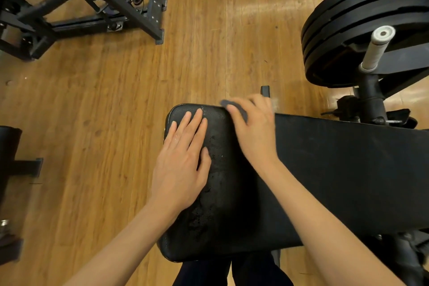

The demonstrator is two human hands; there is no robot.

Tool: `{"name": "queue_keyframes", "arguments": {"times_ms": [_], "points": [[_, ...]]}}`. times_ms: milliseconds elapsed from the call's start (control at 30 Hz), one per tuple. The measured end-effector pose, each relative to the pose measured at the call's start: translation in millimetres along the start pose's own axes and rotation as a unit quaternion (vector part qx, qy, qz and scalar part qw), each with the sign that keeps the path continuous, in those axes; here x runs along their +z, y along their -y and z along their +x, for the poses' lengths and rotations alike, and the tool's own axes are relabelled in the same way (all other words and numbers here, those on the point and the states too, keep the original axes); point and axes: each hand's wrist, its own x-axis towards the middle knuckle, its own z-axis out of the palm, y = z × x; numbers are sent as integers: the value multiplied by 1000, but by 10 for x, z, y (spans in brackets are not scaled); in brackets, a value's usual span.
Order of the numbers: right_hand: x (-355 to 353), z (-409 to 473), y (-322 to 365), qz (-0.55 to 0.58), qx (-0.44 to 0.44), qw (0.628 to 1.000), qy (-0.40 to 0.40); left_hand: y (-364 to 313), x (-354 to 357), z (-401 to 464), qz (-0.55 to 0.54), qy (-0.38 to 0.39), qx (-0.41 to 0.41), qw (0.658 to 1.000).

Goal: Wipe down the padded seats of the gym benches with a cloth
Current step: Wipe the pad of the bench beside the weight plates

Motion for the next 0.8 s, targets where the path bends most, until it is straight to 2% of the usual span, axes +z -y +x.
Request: {"name": "queue_keyframes", "arguments": {"times_ms": [33,100,167,300,400,467,533,633,667,733,800], "points": [[-56,-95,-57,17,20,1000,-16,1,5,-2,-3,-2,0,1000],[-56,-294,-20,44,50,998,1,12,14,-12,-11,-3,-2,1000],[17,-412,62,44,39,998,11,25,23,-15,-19,-2,-4,1000],[13,-211,-25,72,56,995,-45,28,-14,-26,-61,-20,-13,998],[134,-162,144,66,99,988,-99,51,-78,-247,-111,-38,-69,991],[339,-167,470,54,48,994,-86,42,-73,-446,-148,-29,-103,983],[532,-125,776,67,-38,997,-22,30,-27,-538,-184,-29,-111,976],[461,-79,765,68,-119,989,55,24,-5,-524,-207,-28,-117,971],[349,-83,593,65,-105,991,48,22,-10,-519,-213,-28,-119,969],[64,-156,195,60,-11,998,-21,19,-20,-529,-225,-33,-124,966],[-17,-190,80,60,70,993,-73,17,-7,-532,-241,-43,-127,961]]}}
